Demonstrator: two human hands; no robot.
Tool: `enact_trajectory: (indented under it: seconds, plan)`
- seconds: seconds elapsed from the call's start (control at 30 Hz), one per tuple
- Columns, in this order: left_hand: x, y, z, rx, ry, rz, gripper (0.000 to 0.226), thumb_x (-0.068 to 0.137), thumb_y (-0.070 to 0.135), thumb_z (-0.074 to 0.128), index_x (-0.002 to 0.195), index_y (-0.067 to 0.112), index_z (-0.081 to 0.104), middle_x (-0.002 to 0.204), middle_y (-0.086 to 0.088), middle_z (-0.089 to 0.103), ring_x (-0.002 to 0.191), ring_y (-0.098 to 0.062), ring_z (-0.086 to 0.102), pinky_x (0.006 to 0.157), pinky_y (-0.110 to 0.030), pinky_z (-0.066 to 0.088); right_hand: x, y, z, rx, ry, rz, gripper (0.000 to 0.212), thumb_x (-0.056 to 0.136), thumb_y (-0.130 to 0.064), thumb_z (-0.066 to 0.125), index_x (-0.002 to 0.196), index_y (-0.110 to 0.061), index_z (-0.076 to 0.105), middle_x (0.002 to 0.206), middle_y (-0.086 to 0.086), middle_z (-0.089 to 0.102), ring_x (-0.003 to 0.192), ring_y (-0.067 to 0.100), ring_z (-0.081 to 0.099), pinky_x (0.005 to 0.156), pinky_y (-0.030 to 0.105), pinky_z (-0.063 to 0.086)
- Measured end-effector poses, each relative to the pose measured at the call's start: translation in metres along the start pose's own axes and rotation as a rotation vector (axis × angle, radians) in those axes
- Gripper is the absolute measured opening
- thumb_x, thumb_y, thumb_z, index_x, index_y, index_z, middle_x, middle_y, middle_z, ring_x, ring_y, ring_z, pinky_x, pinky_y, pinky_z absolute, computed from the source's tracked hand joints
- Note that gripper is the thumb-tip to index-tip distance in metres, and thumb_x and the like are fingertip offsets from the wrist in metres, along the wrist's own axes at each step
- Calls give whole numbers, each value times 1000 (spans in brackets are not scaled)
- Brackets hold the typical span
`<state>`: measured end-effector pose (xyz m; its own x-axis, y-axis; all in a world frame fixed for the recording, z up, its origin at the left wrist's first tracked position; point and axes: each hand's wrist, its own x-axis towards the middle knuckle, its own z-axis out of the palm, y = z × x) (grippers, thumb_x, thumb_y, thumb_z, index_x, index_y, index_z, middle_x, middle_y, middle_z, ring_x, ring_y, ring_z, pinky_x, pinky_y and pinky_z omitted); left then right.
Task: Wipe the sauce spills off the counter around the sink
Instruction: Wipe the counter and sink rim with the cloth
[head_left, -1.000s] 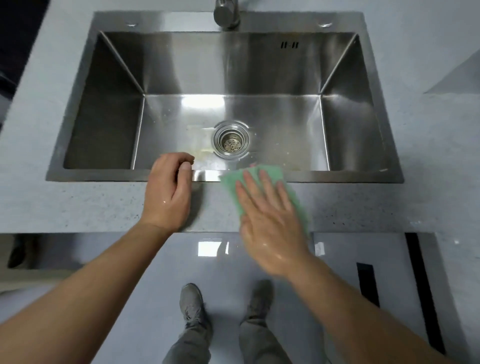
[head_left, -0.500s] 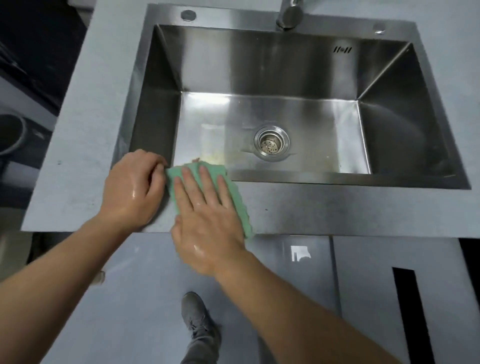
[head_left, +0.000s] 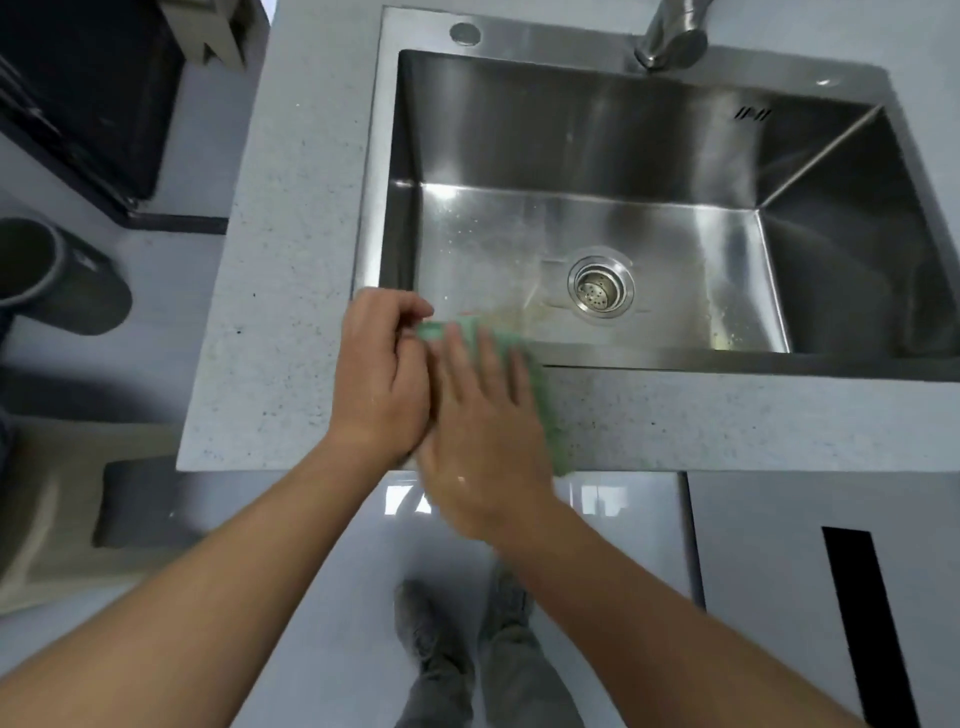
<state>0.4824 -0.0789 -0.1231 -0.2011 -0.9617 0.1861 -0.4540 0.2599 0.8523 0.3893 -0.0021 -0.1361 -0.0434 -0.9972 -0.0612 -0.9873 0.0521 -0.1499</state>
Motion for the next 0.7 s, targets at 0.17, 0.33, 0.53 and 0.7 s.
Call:
enact_trajectory:
  seconds: [0.17,0.33,0.53,0.7]
  plan:
    - [21,6,-22,-303,146,-168,29,92,0,40,95,23,57,89,5,59,86,-11,57,79,-29,49,-9,46,-10,-37,-36,-148,61,100,-33,25,158,-12,22,167,6,16,155,26,8,124,49,12]
    - [47,-20,-65,-90,150,-158,16,98,12,43,102,21,56,88,13,61,82,1,58,77,-14,46,-22,122,-21,-61,9,267,63,100,-35,20,155,-6,28,164,14,24,151,36,18,121,57,17]
    - [68,-67,-109,171,149,-255,19,98,19,45,108,22,60,115,4,51,91,10,51,85,-9,38,7,-49,1,40,-60,-327,69,97,-36,34,157,-7,20,167,13,11,154,34,0,121,57,12]
    - [86,-81,-118,-11,156,-438,16,95,20,48,97,18,64,84,8,62,75,-7,55,73,-16,44,78,-44,4,25,-110,-555,68,95,-39,35,157,-12,28,166,9,18,154,30,8,124,52,11]
